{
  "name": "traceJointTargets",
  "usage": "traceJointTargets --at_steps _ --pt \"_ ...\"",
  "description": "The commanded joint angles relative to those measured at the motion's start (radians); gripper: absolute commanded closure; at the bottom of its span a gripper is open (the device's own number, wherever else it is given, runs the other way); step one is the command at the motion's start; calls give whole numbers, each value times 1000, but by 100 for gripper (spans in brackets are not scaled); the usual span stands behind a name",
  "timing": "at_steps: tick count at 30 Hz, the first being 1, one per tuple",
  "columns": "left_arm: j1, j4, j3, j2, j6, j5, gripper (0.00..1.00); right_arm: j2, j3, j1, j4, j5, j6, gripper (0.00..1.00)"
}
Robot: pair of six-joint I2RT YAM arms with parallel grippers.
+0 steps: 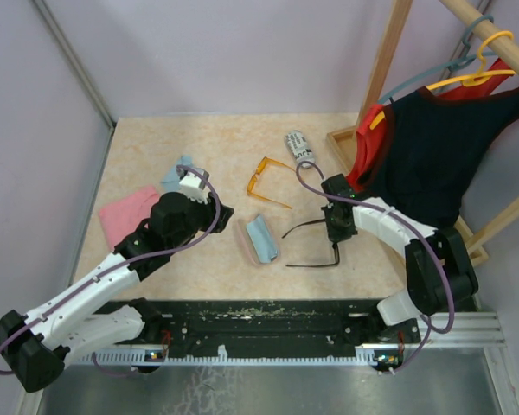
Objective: Organize the sunglasses
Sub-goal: Pick up the sunglasses from the center of the board.
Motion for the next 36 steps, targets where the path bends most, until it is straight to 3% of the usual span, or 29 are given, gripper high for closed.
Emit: traceJointTargets --at_steps 1,7,15,24,29,36 --pt "-3 15 1 -13 -5 -19 50 -95 57 -8 -55 78 -3 100" --pt "-2 0 18 -11 -1 -51 49 -215 103 -9 -80 77 -24 100" --pt "-1 -38 110 78 28 -58 45 -365 84 5 78 -61 -170 100" --pt "-1 -43 256 220 31 2 45 -505 30 210 272 69 -281 100" --pt "-3 -20 280 262 13 63 47 -582 -14 241 366 65 -297 100" --pt "-9 -25 306 301 -9 88 50 -558 0 260 351 80 -307 100"
